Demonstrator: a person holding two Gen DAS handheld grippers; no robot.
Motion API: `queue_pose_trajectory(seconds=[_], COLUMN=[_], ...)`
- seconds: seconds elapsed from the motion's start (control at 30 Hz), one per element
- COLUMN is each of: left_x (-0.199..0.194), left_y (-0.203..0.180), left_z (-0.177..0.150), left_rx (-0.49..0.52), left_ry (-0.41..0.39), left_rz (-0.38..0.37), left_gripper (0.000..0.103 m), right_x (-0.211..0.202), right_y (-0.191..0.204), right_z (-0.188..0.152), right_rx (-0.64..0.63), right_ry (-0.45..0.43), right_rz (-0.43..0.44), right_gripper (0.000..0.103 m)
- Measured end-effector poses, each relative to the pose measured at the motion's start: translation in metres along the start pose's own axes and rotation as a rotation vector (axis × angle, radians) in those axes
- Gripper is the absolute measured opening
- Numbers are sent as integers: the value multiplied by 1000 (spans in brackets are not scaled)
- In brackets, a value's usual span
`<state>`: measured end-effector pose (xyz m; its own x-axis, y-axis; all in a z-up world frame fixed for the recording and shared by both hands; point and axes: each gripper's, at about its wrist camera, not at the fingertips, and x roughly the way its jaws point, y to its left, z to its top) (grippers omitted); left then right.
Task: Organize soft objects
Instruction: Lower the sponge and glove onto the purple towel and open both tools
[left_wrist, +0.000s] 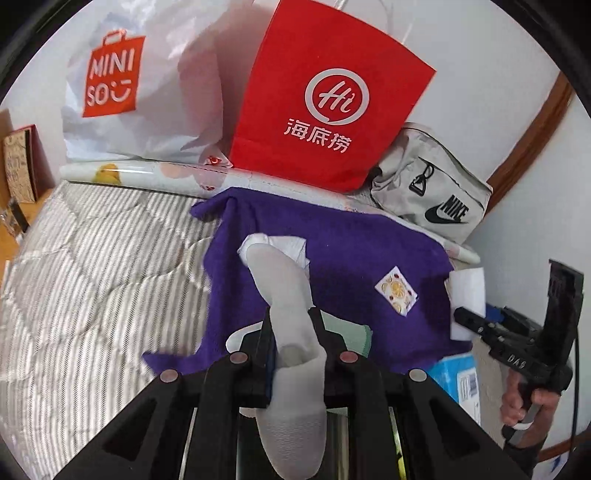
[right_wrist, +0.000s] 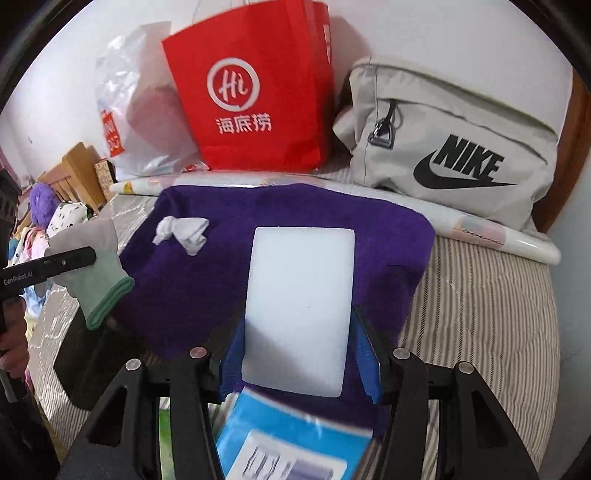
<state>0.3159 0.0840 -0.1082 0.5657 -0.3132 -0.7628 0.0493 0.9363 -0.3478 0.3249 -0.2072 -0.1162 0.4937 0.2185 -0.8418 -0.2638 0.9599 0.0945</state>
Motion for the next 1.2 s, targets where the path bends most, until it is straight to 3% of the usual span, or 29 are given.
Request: queue_pose_trajectory(seconds=[0.2,0.43,0.53,0.8,0.9,1.03,1.2], left_x=[31,61,71,83,86,87,70], left_y=[-5,-8,-6,-5,-8,-11,-9], left_z=[17,21,19,19,20,18,19], left_rx=[18,27,37,45,68,91,77], left_ry=[35,85,114,157,167,185,129], left_rz=[5,14,20,30,58,49,103], left_gripper=[15,15,15,17,27,64,67], right_x=[28,54,64,74,78,78,61], right_y=[-4,-11,-12,-13,-13,-9,-7], right_z=[6,6,4,2,2,0,0], right_rx=[-24,-13,-20,-27,-35,-67,-72], right_ry=[67,154,192,228,252,257,202], right_rz=[-16,49,34,46,36,15,-14], right_gripper=[53,53,53,55,70,73,73])
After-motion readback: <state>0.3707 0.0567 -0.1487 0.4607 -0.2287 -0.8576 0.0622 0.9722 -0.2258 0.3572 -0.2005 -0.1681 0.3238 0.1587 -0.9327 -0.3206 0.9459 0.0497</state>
